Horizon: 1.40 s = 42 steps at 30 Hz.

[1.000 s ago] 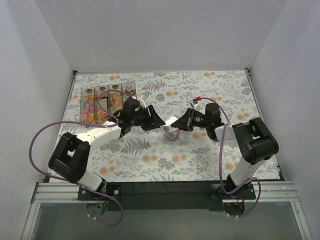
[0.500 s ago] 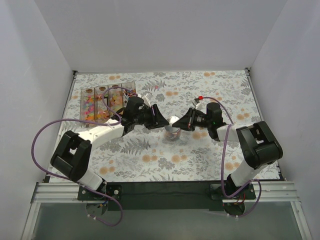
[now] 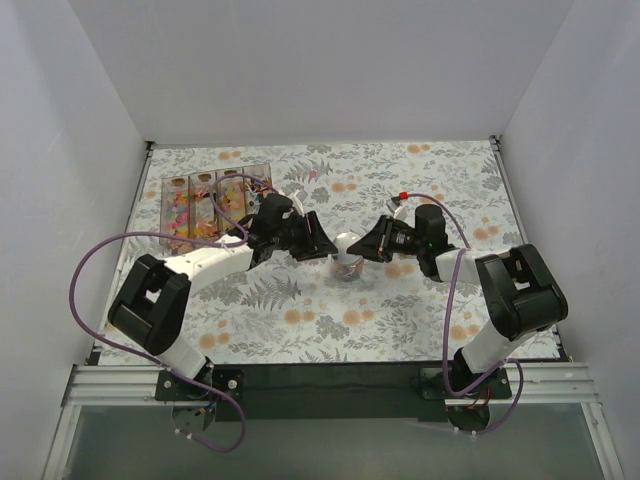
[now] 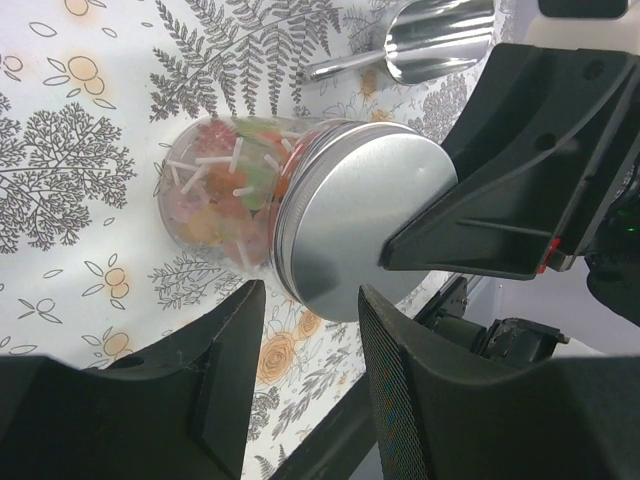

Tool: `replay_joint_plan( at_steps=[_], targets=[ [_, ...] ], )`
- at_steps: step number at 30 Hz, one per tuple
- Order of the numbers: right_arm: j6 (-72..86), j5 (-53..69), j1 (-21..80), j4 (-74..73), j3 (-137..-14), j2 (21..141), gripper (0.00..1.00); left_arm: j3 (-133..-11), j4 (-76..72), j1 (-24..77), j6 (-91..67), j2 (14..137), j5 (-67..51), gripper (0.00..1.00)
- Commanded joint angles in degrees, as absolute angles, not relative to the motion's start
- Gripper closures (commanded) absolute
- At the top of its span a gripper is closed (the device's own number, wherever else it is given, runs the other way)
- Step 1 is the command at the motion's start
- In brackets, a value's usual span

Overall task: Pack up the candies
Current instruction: Close the bottle lid on the packing bottle.

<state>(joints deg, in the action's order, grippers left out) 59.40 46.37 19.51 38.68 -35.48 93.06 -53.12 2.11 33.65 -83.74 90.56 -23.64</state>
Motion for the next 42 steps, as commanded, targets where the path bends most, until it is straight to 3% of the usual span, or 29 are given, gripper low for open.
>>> replay_joint_plan(
  at_steps=[1, 13, 23, 42],
  targets=[
    [56.96, 45.44, 19.07, 36.65, -37.79, 90.88, 0.74, -55.55, 2.99, 34.54, -82.7, 90.53, -23.55, 0.59],
    [52.65, 43.33, 19.07, 30.07, -39.37, 88.86, 0.67, -56.78, 2.99, 34.89, -83.32, 91.23, -24.96, 0.69],
    [47.38, 40.61, 19.07, 22.33, -41.92, 87.36, 0.56, -56.87, 2.9, 34.98, -83.76, 91.32, -25.05, 0.69],
    [37.88, 35.51, 18.99, 9.76, -45.97, 85.25, 0.52, -56.95, 2.9, 35.07, -83.85, 92.11, -25.05, 0.69]
  ],
)
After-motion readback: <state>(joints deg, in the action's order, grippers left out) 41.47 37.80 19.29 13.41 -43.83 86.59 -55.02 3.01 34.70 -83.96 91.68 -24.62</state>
